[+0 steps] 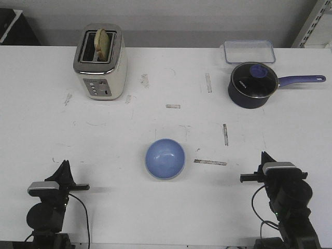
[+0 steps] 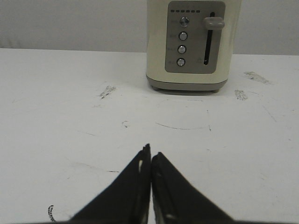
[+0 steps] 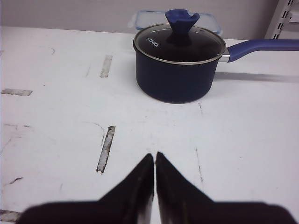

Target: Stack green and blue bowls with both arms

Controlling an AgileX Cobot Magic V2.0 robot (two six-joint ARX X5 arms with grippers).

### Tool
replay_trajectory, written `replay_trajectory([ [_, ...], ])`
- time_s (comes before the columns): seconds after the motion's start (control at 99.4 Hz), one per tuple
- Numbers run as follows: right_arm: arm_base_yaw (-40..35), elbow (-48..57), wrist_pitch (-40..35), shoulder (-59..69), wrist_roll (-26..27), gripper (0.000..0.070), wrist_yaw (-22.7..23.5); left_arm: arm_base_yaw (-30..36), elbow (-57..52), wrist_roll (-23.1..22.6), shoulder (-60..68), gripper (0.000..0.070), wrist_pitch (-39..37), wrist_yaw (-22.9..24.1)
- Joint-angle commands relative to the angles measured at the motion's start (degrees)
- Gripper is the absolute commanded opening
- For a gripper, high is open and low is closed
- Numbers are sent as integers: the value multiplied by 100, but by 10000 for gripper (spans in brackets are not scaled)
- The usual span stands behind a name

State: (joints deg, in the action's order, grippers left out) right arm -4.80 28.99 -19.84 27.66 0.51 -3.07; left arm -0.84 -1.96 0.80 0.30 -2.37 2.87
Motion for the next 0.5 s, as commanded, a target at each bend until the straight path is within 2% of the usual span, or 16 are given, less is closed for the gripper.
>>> replay_trajectory([
  [0.0,-11,50,68,13,98,0,2,-4,122,-13,-7,1,-68,0],
  [0.221,59,-15,245,-35,-42,0,2,-4,122,-13,-7,1,-68,-2],
  [0.493,459,-1163,1429,-610,-35,0,140,-4,122,-13,-7,1,-68,0],
])
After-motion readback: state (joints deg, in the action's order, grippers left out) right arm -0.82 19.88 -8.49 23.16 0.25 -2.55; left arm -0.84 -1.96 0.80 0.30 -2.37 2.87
